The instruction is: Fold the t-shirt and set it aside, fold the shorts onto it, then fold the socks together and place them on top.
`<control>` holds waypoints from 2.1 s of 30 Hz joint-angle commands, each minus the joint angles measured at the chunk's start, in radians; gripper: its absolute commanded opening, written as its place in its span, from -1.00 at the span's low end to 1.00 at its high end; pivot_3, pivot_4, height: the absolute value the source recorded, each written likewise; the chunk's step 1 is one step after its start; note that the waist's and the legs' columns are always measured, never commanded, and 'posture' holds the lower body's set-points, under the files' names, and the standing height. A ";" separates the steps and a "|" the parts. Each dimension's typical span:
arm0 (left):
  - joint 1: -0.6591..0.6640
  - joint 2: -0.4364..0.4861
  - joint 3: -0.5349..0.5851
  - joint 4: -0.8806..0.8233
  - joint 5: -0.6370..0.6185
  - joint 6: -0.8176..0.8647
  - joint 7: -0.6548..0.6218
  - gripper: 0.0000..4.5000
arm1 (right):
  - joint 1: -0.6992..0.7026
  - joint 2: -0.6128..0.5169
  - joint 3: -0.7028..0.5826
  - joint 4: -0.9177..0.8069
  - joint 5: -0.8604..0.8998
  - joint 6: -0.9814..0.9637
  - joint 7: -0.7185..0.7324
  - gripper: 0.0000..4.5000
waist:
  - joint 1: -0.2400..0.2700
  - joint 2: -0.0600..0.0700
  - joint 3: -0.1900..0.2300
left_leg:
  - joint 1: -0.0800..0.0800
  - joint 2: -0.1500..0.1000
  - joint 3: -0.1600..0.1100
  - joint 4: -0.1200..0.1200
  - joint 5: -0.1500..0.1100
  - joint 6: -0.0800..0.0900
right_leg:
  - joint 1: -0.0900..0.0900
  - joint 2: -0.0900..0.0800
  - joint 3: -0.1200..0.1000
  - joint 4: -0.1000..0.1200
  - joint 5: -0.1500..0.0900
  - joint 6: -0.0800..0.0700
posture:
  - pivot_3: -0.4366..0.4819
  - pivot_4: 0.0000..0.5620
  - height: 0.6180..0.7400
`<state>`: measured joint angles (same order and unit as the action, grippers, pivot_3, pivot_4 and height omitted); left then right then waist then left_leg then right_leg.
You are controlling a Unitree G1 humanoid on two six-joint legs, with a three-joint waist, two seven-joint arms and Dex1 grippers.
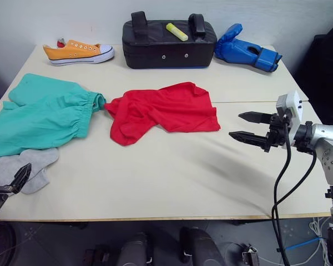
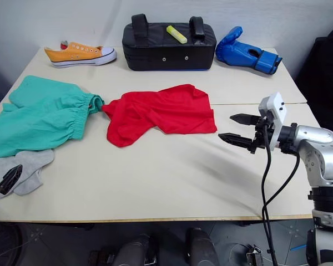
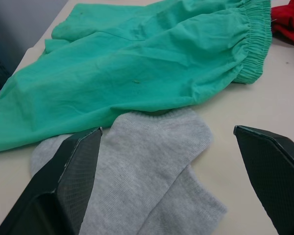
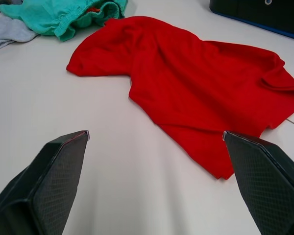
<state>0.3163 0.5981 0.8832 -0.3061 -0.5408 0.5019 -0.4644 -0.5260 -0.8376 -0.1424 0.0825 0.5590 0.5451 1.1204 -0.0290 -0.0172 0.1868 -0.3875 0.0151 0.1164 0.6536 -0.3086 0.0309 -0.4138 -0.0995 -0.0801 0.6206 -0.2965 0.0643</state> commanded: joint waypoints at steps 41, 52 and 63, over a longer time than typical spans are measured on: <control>-0.912 0.099 -0.705 0.577 -0.038 0.321 -0.227 1.00 | 0.030 0.159 0.061 -0.462 0.093 0.141 -0.182 0.98 | 0.004 0.000 0.000 | -0.001 0.000 0.002 0.000 0.008 0.003 | 0.000 0.003 -0.002 0.007 0.001 0.001 | -0.05 -0.47 1.00; -1.049 0.047 -0.833 0.733 0.110 0.206 -0.342 1.00 | 0.083 0.187 0.080 -0.517 0.074 0.124 -0.240 0.98 | 0.006 -0.001 0.000 | -0.003 0.000 0.002 0.006 0.008 0.005 | 0.000 0.003 -0.001 0.007 0.002 0.003 | -0.05 -0.47 1.00; -1.018 0.039 -0.841 0.655 0.134 0.200 -0.362 1.00 | 0.114 0.198 0.092 -0.525 0.062 0.104 -0.280 0.98 | 0.006 -0.001 0.000 | -0.003 0.000 0.002 0.007 0.008 0.005 | 0.000 0.003 -0.001 0.008 0.002 0.003 | -0.05 -0.47 1.00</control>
<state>-0.6977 0.6400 0.0438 0.3689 -0.4203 0.7153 -0.8136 -0.4142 -0.6458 -0.0464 -0.3981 0.6150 0.6707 0.8486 -0.0231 -0.0179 0.1869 -0.3905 0.0151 0.1186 0.6606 -0.3005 0.0360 -0.4139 -0.0963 -0.0812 0.6287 -0.2947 0.0675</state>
